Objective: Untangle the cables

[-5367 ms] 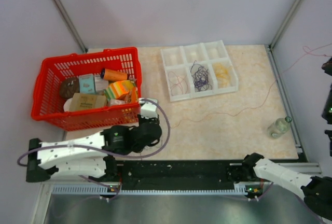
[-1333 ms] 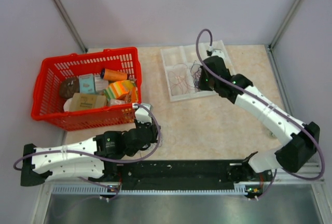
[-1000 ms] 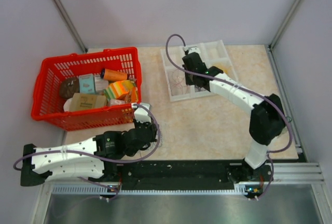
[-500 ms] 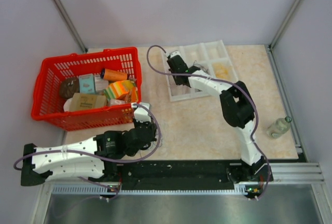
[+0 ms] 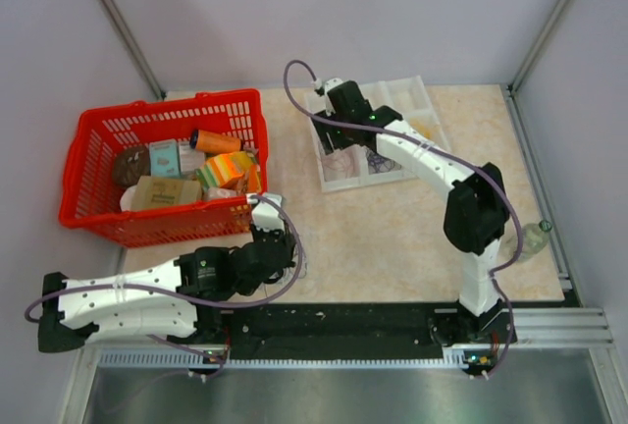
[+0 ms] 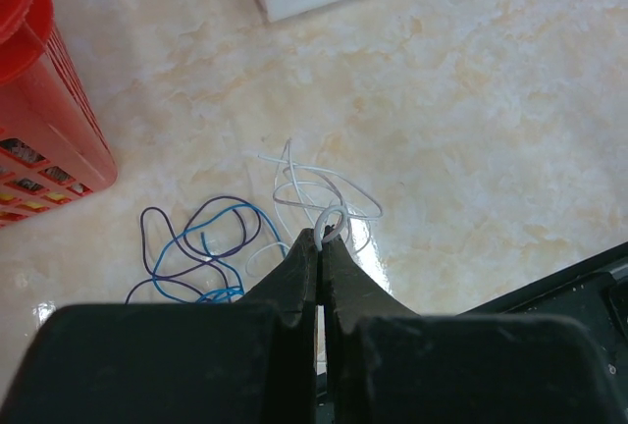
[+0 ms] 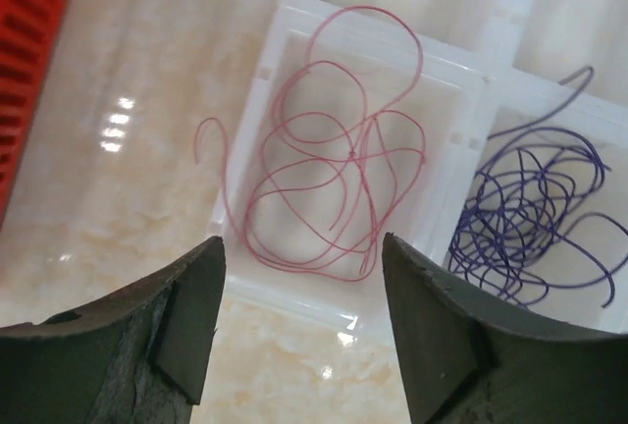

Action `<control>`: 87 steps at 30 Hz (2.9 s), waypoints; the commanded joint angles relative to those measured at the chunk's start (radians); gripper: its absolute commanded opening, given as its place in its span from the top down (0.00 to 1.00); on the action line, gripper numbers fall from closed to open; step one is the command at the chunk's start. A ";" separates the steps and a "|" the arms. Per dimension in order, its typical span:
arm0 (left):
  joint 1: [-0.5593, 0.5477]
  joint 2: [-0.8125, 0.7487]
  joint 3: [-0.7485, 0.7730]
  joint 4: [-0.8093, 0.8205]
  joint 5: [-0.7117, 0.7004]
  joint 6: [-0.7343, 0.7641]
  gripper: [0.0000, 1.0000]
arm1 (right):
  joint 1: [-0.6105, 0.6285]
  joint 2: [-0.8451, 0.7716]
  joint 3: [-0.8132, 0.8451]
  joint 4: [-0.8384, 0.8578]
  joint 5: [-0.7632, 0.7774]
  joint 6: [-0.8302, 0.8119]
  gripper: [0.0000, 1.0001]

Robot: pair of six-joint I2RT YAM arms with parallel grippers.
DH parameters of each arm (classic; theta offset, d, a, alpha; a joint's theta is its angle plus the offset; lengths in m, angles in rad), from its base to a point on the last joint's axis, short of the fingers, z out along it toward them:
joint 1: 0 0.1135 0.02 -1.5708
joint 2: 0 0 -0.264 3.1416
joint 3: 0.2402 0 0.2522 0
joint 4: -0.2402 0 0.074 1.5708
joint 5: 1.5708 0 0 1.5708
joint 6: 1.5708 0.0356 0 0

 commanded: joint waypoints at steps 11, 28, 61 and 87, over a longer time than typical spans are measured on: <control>0.001 -0.075 -0.005 0.019 0.020 -0.002 1.00 | -0.041 -0.099 -0.315 0.296 -0.487 -0.503 0.44; 0.001 -0.001 0.031 0.030 0.034 0.009 1.00 | -0.042 -0.074 -0.284 0.421 -0.317 -0.373 1.00; 0.009 0.025 0.022 0.111 0.077 -0.001 1.00 | -0.076 0.030 -0.035 0.209 -0.220 0.158 0.41; 0.253 0.261 0.187 0.335 0.655 -0.083 1.00 | 0.016 -1.116 -1.289 0.724 -0.651 0.169 0.36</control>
